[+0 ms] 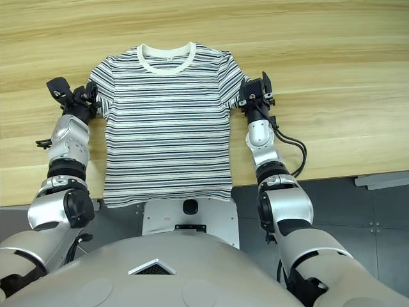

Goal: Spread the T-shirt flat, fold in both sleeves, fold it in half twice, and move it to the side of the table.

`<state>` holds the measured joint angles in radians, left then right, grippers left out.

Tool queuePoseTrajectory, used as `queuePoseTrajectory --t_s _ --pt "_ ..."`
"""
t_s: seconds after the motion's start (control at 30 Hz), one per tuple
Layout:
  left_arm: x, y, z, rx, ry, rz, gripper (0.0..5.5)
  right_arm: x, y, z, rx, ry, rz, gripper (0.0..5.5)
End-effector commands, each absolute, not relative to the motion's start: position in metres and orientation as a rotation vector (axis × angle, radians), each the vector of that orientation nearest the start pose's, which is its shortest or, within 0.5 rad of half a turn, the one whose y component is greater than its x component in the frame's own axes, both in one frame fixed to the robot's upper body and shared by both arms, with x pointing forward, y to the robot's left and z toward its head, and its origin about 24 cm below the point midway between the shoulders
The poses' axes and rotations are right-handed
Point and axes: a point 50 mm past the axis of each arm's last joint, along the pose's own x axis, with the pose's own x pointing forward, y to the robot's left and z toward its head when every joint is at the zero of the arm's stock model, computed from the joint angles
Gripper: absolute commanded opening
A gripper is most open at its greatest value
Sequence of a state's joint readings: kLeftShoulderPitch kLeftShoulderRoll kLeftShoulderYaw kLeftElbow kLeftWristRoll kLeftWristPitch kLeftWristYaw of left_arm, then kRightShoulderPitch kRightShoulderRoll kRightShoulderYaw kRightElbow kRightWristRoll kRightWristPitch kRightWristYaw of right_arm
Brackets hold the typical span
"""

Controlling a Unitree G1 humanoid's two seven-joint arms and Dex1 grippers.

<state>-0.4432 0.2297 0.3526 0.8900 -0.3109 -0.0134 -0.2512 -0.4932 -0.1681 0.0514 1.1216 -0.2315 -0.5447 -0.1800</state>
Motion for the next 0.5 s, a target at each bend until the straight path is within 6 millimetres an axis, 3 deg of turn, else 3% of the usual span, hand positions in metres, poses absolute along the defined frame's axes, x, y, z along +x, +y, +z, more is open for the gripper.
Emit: queuePoseTrajectory --t_s 0.03,0.17,0.5 --pt "0.3008 0.245 -0.0236 -0.349 0.365 0.127 2.12 0.3148 -0.1639 -0.01 -0.394 0.041 0.036 2.68" --pt "0.301 0.2453 -0.0246 -0.355 0.37 0.131 1.86 0.315 -0.1636 -0.0094 -0.39 0.037 0.034 2.68" --pt "0.3 0.2442 -0.0254 -0.36 0.364 0.11 0.26 0.3158 -0.1628 -0.0081 -0.388 0.029 0.032 2.68"
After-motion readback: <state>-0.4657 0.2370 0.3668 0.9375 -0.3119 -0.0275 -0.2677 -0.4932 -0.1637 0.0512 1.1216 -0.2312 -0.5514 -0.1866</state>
